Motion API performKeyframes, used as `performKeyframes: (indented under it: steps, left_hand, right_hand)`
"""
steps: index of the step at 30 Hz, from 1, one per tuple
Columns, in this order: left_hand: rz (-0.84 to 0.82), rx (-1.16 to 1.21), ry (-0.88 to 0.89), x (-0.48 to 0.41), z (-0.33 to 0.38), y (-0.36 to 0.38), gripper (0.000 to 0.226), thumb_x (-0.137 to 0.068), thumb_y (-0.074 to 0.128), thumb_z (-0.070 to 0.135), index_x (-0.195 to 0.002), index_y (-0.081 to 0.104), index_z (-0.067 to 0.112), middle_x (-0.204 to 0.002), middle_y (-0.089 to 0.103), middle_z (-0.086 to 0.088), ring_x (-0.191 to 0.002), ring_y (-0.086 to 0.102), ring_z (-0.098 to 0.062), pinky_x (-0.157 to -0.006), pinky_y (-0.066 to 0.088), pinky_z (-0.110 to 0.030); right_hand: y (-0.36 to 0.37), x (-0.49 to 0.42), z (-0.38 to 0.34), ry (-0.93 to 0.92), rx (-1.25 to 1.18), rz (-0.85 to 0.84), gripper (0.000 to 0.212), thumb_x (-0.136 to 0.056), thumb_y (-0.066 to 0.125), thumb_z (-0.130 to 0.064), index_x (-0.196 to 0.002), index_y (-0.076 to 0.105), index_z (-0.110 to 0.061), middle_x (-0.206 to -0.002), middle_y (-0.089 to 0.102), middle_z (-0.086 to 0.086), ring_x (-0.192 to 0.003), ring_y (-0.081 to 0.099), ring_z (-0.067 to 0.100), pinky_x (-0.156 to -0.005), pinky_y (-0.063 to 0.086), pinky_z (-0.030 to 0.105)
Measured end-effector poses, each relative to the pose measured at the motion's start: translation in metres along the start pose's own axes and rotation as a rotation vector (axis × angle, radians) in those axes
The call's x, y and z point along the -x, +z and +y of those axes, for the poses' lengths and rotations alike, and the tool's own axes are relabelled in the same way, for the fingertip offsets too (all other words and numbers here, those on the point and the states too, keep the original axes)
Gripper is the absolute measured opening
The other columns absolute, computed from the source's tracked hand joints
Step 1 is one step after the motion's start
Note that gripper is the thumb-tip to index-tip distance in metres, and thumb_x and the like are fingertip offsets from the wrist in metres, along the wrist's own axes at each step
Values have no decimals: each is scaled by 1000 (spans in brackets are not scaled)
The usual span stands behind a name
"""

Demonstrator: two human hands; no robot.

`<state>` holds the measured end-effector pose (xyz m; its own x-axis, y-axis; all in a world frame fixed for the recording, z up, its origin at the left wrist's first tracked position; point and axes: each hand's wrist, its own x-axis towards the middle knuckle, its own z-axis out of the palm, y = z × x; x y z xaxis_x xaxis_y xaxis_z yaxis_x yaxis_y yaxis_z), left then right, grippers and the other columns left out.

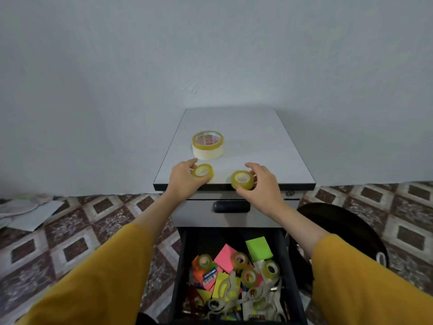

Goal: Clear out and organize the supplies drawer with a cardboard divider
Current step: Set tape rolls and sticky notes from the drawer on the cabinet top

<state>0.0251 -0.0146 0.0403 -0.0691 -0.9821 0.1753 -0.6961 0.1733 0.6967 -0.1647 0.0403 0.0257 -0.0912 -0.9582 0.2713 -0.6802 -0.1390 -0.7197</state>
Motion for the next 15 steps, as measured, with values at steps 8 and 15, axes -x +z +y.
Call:
performKeyframes:
  steps: [8, 15]
  left_hand:
    - [10, 55, -53, -31, -10, 12, 73, -77, 75, 24, -138, 41, 4, -121, 57, -10, -106, 54, -19, -86, 42, -22]
    - [73, 106, -58, -51, -18, 18, 74, -73, 79, 29, -135, 43, 8, -115, 57, -8, -94, 52, -13, -77, 43, -22]
  right_hand:
    - [3, -21, 8, 5, -32, 35, 61, -76, 73, -24, -130, 48, -12, -111, 54, 5, -98, 55, 23, -90, 48, 41]
    - [7, -35, 14, 8, -36, 53, 59, -77, 73, -26, -129, 49, -12, -111, 58, 5, -94, 56, 19, -88, 49, 36]
